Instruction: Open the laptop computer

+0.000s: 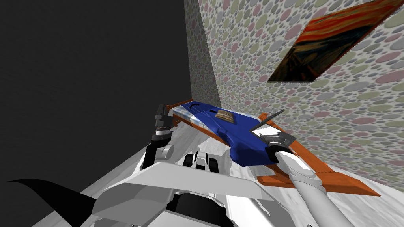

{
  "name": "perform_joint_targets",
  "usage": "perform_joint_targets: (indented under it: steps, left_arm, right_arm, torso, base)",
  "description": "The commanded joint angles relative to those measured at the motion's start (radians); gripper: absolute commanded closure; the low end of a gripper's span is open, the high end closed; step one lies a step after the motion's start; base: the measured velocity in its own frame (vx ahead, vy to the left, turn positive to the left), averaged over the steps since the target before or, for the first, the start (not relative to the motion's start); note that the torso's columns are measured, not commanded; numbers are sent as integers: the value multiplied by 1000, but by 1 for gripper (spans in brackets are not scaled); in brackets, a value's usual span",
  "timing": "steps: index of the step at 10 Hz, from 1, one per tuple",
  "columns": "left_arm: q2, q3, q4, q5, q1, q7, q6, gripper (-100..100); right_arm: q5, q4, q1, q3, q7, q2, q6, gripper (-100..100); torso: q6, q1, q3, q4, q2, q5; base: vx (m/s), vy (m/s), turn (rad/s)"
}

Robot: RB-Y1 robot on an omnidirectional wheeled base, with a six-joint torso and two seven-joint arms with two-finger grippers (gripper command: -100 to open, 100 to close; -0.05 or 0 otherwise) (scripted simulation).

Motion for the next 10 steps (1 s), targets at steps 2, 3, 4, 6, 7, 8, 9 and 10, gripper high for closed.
perform_joint_targets:
  steps: [2,3,4,6,7,8,9,10]
  left_arm:
    - [0,0,0,0,0,0,0,0]
    - [0,0,0,0,0,0,0,0]
    - [0,0,0,0,0,0,0,0]
    - [0,0,0,0,0,0,0,0]
    - [0,0,0,0,0,0,0,0]
    - [0,0,0,0,0,0,0,0]
    - [0,0,0,0,0,0,0,0]
    - [0,0,0,0,0,0,0,0]
  right_arm:
    - [56,29,-13,-46,-25,18,-35,-100]
    - [86,54,-23,-85,-46,31,-62,-100]
    - [146,79,-33,-125,-68,44,-90,-100]
    - [141,75,-29,-103,-81,37,-72,-100]
    - [101,54,-23,-86,-46,31,-62,100]
    - [101,54,-23,-114,-46,31,-66,100]
    - [101,54,-23,-86,-46,31,-62,100]
    - [56,29,-13,-63,-25,18,-35,100]
  torso:
    - [0,0,0,0,0,0]
    - [0,0,0,0,0,0]
    - [-1,1,0,0,0,0]
    - [0,0,0,0,0,0]
    - [0,0,0,0,0,0]
    - [0,-1,0,0,-1,0]
    - [0,-1,0,0,0,0]
    - [-1,0,0,0,0,0]
  base:
    - [-9,5,18]
    - [-15,12,90]
    - [-23,22,185]
    - [-12,9,27]
    - [8,-9,-118]
    - [13,-9,-84]
    - [8,-8,1]
    - [14,-14,-99]
